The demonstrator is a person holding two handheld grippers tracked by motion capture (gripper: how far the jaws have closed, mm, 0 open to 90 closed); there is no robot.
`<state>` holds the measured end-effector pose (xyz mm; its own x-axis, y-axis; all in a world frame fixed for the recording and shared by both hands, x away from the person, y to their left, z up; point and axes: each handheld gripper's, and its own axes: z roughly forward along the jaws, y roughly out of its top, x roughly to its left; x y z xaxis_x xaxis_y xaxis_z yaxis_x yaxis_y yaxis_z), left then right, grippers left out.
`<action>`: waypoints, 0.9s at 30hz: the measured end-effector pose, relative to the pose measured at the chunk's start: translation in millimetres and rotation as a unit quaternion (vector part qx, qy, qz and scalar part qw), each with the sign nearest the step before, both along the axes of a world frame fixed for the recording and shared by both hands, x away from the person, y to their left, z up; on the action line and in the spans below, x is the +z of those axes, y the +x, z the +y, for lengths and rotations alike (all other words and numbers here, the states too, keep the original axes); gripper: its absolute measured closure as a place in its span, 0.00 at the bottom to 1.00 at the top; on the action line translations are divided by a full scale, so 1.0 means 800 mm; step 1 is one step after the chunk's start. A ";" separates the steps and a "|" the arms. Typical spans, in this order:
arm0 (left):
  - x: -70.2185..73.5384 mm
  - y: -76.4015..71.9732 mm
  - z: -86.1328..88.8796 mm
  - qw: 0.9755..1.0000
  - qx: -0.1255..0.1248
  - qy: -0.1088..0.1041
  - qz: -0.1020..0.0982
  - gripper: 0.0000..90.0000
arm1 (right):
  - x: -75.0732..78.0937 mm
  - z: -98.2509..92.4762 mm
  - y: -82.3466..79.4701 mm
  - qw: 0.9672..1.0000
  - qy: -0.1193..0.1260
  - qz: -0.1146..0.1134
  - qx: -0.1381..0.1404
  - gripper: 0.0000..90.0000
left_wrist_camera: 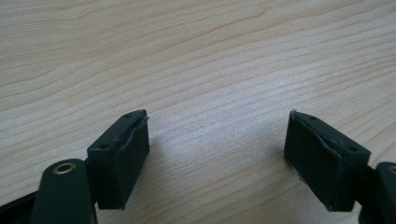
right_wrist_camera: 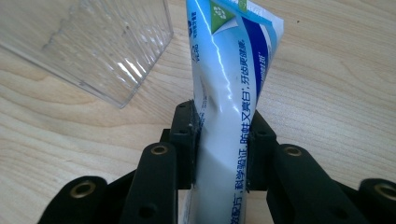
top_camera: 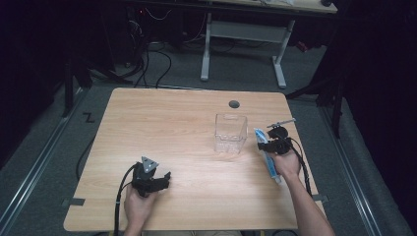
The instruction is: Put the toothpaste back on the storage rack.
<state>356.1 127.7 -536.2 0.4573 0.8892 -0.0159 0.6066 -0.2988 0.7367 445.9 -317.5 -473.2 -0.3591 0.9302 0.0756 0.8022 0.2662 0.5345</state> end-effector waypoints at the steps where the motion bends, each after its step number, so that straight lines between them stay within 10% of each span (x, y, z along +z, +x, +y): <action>1: 0.000 0.000 0.000 1.000 0.000 0.000 0.000 0.25 | 0.002 -0.001 -0.002 1.000 0.003 -0.002 0.001 0.79; 27: 0.000 0.000 0.000 1.000 0.000 0.000 0.000 0.25 | 0.037 -0.008 -0.040 0.998 0.041 -0.048 0.023 0.79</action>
